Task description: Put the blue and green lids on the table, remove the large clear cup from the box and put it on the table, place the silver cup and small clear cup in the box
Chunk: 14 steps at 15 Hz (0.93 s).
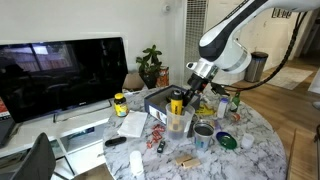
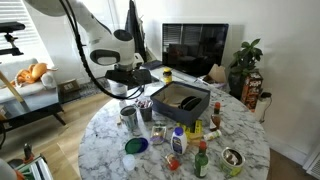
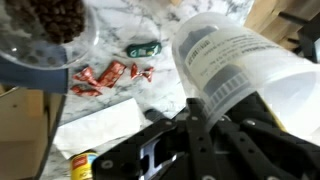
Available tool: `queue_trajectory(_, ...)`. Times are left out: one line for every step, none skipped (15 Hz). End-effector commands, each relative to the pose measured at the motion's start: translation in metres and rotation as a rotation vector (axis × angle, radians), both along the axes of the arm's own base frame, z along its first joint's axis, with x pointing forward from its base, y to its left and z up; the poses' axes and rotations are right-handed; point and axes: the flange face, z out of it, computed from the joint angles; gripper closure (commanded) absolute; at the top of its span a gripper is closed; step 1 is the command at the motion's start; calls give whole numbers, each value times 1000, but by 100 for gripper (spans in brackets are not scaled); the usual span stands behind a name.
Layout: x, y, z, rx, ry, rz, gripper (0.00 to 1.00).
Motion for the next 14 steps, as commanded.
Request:
queue_trajectory(-30, 42, 2, -21, 30, 162, 99)
queue_trajectory(-34, 51, -3, -25, 41, 184, 99)
queue_trajectory(-21, 42, -6, -6, 35, 130, 99)
queue_trajectory(-25, 50, -9, -9, 40, 145, 96)
queue_trajectory(-26, 52, -10, -13, 42, 148, 96)
queue_trajectory(-25, 50, -11, -16, 43, 143, 96)
queue_trajectory(-23, 45, -12, -17, 44, 135, 96)
queue_trajectory(-22, 42, -12, -18, 43, 128, 96)
queue_trajectory(-25, 46, -19, -22, 53, 148, 99)
queue_trajectory(-29, 52, -25, -31, 55, 169, 99)
queue_trajectory(-35, 64, -31, -35, 55, 205, 99)
queue_trajectory(-42, 76, -39, -49, 55, 250, 99)
queue_trajectory(-49, 86, -47, -54, 59, 287, 99)
queue_trajectory(-55, 99, -53, -56, 58, 327, 99)
